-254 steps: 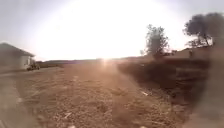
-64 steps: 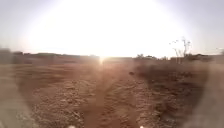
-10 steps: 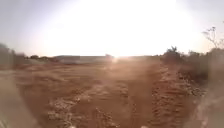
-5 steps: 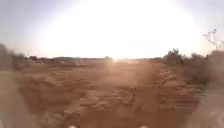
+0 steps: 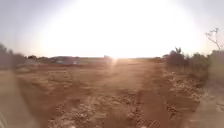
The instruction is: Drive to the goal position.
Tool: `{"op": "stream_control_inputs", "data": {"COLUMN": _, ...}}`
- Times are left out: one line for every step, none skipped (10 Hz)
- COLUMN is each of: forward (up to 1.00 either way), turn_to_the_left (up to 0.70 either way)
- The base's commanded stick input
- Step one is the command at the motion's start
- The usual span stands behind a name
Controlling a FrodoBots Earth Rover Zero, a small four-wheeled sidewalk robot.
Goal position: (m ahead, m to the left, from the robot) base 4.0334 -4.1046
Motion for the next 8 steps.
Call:
{"op": "stream_control_inputs", "data": {"forward": 0.70, "turn_to_the_left": 0.00}}
{"op": "stream_control_inputs", "data": {"forward": 0.70, "turn_to_the_left": 0.00}}
{"op": "stream_control_inputs", "data": {"forward": 0.70, "turn_to_the_left": -0.22}}
{"op": "stream_control_inputs", "data": {"forward": 0.70, "turn_to_the_left": -0.35}}
{"op": "stream_control_inputs", "data": {"forward": 0.70, "turn_to_the_left": -0.34}}
{"op": "stream_control_inputs", "data": {"forward": 0.70, "turn_to_the_left": -0.34}}
{"op": "stream_control_inputs", "data": {"forward": 0.70, "turn_to_the_left": -0.34}}
{"op": "stream_control_inputs", "data": {"forward": 0.70, "turn_to_the_left": -0.34}}
